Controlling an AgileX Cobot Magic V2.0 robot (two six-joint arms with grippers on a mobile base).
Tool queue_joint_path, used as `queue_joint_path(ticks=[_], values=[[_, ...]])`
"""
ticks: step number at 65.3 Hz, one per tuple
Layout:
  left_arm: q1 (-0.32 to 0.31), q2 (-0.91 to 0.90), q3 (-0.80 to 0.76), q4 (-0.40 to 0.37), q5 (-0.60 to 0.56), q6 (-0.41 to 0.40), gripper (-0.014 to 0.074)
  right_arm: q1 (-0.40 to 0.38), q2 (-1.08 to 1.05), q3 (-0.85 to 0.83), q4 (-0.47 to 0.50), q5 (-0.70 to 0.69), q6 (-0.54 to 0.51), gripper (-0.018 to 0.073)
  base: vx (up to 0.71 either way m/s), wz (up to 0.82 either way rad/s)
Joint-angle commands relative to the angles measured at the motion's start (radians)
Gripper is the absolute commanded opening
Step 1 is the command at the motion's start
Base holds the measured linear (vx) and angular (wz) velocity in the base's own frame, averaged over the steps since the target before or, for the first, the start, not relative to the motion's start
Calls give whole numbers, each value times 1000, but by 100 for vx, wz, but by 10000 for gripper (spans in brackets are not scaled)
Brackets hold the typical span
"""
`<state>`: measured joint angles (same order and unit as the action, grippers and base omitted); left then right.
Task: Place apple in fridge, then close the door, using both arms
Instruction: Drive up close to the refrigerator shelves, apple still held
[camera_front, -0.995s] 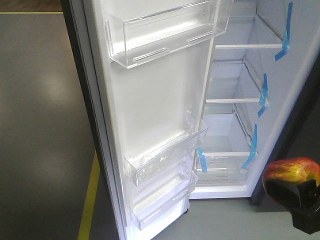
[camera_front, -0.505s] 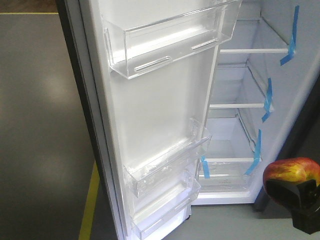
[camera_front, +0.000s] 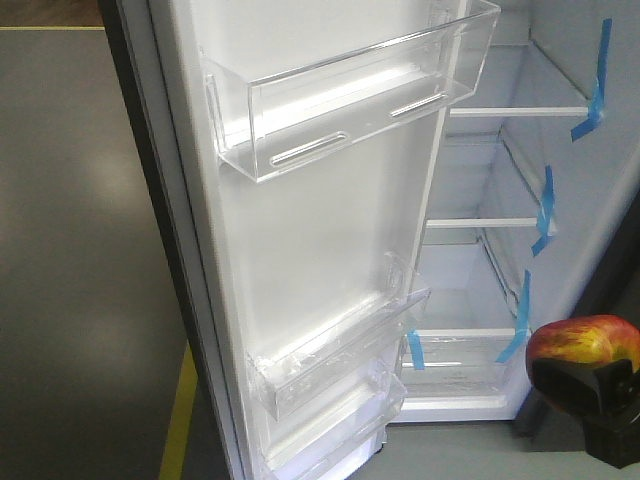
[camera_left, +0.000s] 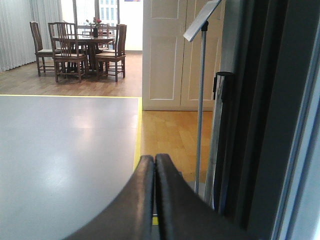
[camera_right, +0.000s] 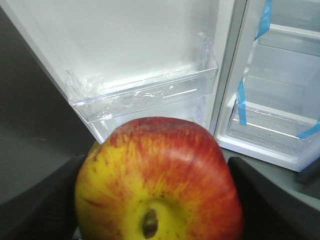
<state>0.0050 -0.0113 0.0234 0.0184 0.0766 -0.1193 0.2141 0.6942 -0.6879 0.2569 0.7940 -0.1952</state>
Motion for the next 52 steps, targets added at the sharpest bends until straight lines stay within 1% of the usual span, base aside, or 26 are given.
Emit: queue_joint_path(ticks=[1,52], values=[[-5,-15,28,-8,-77,-4,-6,-2,-1,-27,14,-62,-6,162,6,1],[-5,-15,28,-8,-77,-4,-6,-2,-1,-27,14,-62,-6,162,4,3]])
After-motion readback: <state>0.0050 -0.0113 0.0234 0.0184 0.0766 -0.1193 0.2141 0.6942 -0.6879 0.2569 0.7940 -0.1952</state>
